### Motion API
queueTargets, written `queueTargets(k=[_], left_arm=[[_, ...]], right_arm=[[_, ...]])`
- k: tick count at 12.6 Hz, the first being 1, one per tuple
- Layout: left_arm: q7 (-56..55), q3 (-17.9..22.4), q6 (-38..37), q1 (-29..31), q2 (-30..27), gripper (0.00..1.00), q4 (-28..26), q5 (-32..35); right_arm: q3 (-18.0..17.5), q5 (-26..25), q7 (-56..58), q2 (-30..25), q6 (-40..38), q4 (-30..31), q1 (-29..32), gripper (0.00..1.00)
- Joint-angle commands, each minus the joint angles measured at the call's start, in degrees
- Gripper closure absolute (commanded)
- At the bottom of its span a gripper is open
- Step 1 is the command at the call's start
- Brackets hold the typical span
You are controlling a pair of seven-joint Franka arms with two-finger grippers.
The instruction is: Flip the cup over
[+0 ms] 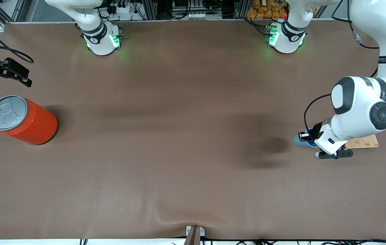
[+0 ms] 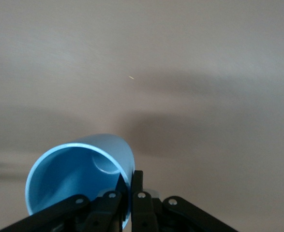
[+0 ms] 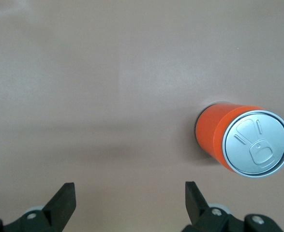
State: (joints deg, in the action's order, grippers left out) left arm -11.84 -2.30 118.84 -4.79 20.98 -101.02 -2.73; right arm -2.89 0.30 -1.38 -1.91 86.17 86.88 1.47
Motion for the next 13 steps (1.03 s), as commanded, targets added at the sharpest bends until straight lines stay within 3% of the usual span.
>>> queueTargets(k=[1,5,8,13], left_arm=[[-4.9,-0.3,7.4,-0.7,-2.5,1.0,-5.8,3.1],[-5.1,-0.3,15.4,-0.6,-3.1,1.0,-11.8,3.1],[-5.1,-0.3,16.9,-0.1,-2.3,1.0,-12.6,3.1],[-4.8,-0.3,16.8,0.0,-0.7,0.72,-12.4,3.1]], right_arm=[[-0.5,0.2,0.9,-0.6,0.3,0.7,1.0,0.0],[-0.5,0.2,1.0,-0.6,0.3,0.7,1.1,0.0],[-0.5,0.2,1.0,-0.6,0.3,0.7,1.1,0.0],[-0.5,0.2,1.0,-0.6,0.2,0.7,1.1,0.0]])
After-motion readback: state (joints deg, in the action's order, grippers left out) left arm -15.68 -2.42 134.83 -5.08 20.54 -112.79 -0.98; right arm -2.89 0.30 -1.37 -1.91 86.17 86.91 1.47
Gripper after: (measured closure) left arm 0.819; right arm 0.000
